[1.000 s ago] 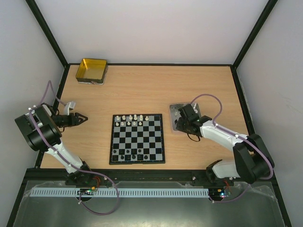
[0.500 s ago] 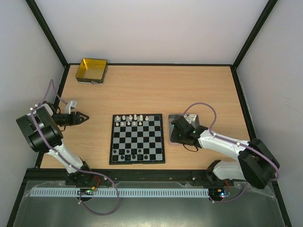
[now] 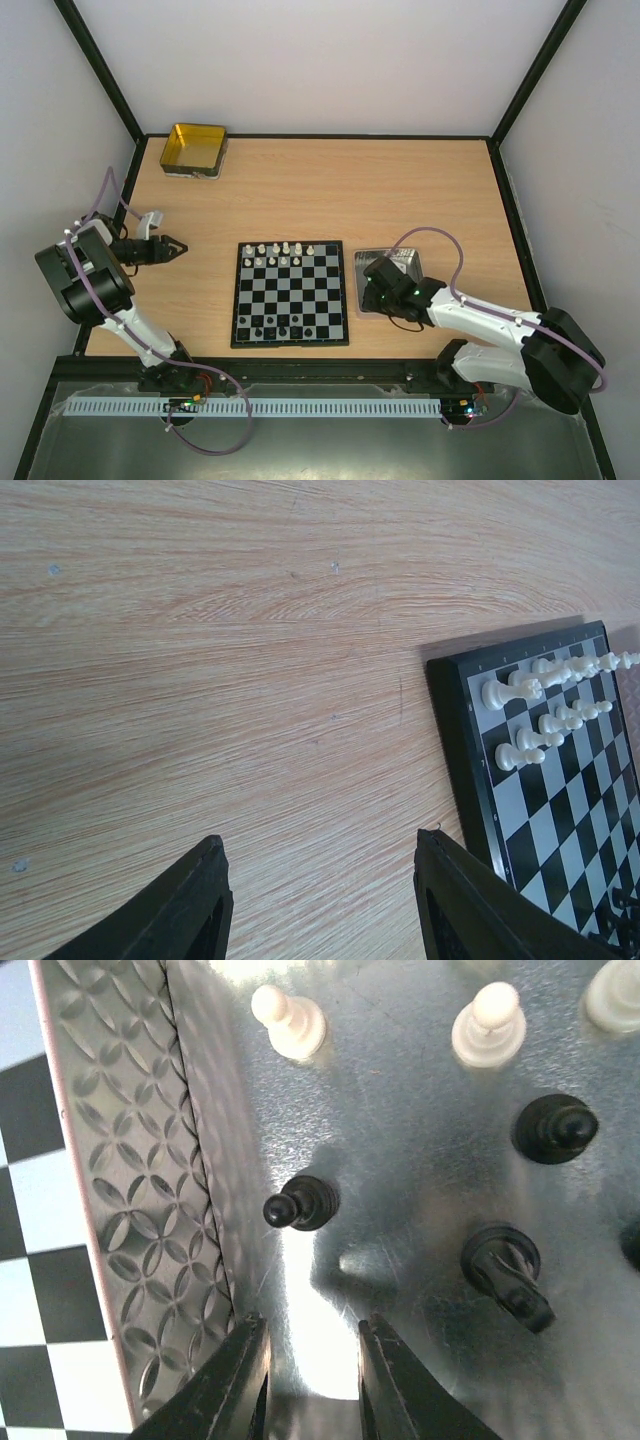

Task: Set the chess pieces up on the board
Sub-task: Move the storage box to the center of the board, then pick up the chess piece from the storage box, then place the chess piece on the chessboard.

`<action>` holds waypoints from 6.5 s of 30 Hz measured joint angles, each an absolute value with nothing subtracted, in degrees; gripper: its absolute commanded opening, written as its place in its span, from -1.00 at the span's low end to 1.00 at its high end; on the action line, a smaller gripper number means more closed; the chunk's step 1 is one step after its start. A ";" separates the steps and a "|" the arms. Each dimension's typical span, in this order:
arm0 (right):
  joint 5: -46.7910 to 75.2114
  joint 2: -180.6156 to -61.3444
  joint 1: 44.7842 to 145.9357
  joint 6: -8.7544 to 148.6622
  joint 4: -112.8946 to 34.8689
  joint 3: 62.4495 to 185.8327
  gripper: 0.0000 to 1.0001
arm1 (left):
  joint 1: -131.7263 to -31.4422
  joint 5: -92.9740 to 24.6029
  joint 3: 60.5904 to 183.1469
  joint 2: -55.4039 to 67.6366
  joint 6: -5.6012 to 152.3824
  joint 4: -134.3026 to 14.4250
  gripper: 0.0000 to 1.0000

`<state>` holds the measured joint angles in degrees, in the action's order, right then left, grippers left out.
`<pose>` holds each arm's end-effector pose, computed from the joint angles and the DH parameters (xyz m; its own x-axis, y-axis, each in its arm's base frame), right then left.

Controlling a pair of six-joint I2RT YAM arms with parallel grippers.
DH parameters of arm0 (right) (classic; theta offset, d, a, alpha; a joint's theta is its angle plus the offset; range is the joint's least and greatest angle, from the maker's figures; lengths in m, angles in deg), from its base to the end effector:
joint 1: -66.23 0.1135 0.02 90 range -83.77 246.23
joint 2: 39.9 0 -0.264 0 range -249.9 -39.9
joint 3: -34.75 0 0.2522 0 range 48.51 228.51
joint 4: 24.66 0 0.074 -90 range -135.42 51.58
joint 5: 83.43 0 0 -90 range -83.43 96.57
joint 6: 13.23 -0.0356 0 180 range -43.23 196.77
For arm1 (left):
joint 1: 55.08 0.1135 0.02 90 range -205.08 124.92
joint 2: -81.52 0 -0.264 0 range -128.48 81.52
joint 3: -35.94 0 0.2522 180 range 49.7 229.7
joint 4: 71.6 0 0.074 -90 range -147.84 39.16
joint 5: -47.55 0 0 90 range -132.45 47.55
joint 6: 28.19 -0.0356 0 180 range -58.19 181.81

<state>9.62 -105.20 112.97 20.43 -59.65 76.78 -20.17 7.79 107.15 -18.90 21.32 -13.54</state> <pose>0.1350 0.1462 0.1605 -0.9443 0.2094 -0.2539 0.0714 0.8835 0.4629 0.2555 0.1449 0.1534 -0.8411 -0.0806 -0.5348 0.2763 0.7860 -0.5530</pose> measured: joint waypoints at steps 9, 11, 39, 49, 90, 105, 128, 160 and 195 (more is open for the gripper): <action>9.60 -103.14 115.62 19.27 -62.21 76.91 -0.45 | -22.14 6.76 106.84 -18.20 23.22 -15.05 0.03; 9.49 -102.57 115.71 19.30 -63.54 78.07 -0.42 | -22.66 6.55 106.69 -17.85 23.75 -15.38 0.03; 4.37 -115.27 108.25 36.45 -83.63 105.43 0.02 | -36.43 -3.90 101.77 -16.28 39.79 -34.39 0.03; 9.22 -123.40 98.96 42.40 -83.10 106.90 -0.08 | -36.01 -0.84 96.86 -15.56 39.22 -40.10 0.04; 14.16 -131.14 98.99 45.74 -78.34 106.72 -0.17 | -25.68 26.92 113.36 -35.18 -20.88 11.22 0.19; 13.84 -131.40 98.99 45.70 -78.21 106.72 -0.19 | -29.37 25.45 102.74 -21.72 -2.00 -9.13 0.25; 14.08 -133.33 100.47 45.70 -78.06 106.22 -0.44 | -31.56 20.14 95.06 -12.95 16.27 -30.92 0.27; 7.67 -135.32 102.94 44.43 -82.45 111.55 -0.87 | -31.38 20.75 93.99 -11.99 16.42 -31.64 0.28; 12.72 -154.44 115.40 42.68 -85.25 137.26 -0.85 | -29.79 22.87 95.85 -14.07 11.86 -26.46 0.29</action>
